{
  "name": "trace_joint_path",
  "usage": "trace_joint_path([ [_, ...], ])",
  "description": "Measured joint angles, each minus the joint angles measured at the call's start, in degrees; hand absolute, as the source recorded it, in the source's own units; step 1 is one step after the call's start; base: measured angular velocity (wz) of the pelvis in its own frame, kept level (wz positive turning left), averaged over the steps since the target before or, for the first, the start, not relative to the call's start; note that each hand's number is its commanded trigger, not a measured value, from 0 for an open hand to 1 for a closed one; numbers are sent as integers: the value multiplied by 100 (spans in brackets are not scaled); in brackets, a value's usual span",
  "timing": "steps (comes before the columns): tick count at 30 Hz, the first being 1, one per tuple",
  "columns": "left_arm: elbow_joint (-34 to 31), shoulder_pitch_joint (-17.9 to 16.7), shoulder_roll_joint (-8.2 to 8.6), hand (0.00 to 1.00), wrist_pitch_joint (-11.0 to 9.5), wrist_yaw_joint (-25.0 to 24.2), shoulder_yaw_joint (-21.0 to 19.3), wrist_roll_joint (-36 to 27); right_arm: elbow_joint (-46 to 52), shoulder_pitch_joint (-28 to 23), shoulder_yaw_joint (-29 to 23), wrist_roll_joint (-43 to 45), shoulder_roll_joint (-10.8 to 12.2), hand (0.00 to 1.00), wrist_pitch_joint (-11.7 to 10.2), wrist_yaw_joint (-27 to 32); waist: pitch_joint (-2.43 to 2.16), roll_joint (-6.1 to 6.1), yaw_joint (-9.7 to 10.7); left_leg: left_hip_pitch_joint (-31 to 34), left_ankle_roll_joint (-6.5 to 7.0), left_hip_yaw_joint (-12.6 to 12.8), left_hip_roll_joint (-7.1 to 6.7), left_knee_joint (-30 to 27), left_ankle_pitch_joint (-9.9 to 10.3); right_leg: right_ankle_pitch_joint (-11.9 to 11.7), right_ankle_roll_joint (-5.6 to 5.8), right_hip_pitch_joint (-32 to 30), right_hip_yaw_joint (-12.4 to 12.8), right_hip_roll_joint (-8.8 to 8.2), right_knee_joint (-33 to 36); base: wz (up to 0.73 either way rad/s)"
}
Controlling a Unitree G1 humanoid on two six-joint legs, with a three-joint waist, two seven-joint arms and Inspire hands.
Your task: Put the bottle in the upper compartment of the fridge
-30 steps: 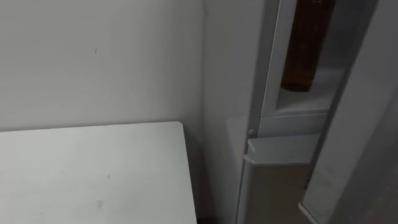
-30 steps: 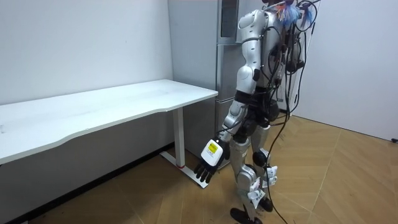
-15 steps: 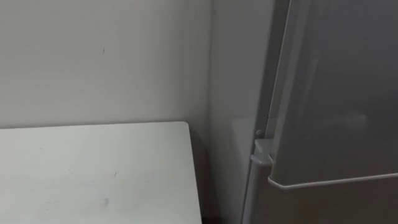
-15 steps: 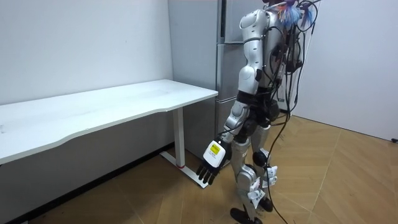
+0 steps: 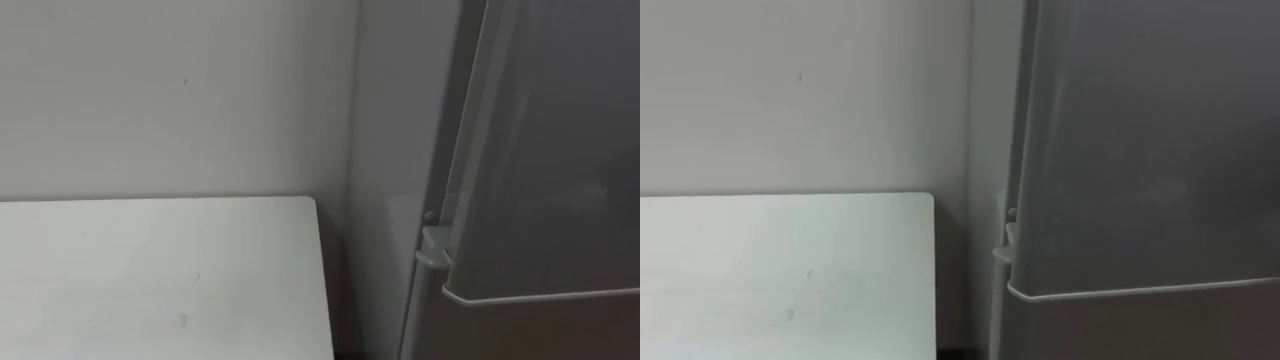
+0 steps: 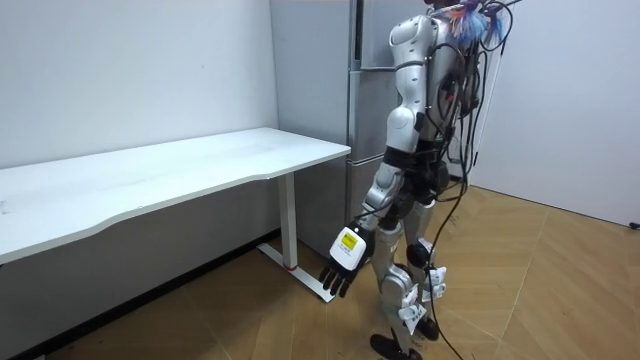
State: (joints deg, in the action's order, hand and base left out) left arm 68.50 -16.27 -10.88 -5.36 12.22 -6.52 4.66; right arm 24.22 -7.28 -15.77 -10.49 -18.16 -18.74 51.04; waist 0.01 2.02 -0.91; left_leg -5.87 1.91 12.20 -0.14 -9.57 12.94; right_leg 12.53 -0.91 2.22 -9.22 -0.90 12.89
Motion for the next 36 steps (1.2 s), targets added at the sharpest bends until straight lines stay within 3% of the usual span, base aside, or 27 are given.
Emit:
trace_joint_path([
  [12,21,51,-12,0,11,-40,15,61,137,346,351,486,-37,0,19,-83,29,115,-106,-33,-4,-92,29,-7,-2,-10,-12,81,-43,6,-28,2],
  [18,44,60,-55,0,13,-64,12,128,140,348,385,1015,-38,0,126,-309,16,114,-106,-83,-5,-143,30,-1,-2,-12,-14,139,-13,17,-24,-3],
  [24,40,56,-92,0,19,-292,6,230,149,576,515,1091,-64,0,194,-550,36,150,-113,-89,-6,-150,40,7,-1,-13,-16,151,-22,17,-15,0],
  [32,34,100,-137,0,20,-509,24,282,47,900,679,1214,-78,0,344,-799,27,146,-115,-92,-7,-132,53,-10,0,-36,-29,204,-52,17,-15,0],
  [36,21,97,-186,0,126,-662,168,284,-141,1086,774,1333,-78,0,398,-931,28,148,-111,-84,-7,-138,49,-19,0,-44,-29,211,-93,8,-25,0],
])
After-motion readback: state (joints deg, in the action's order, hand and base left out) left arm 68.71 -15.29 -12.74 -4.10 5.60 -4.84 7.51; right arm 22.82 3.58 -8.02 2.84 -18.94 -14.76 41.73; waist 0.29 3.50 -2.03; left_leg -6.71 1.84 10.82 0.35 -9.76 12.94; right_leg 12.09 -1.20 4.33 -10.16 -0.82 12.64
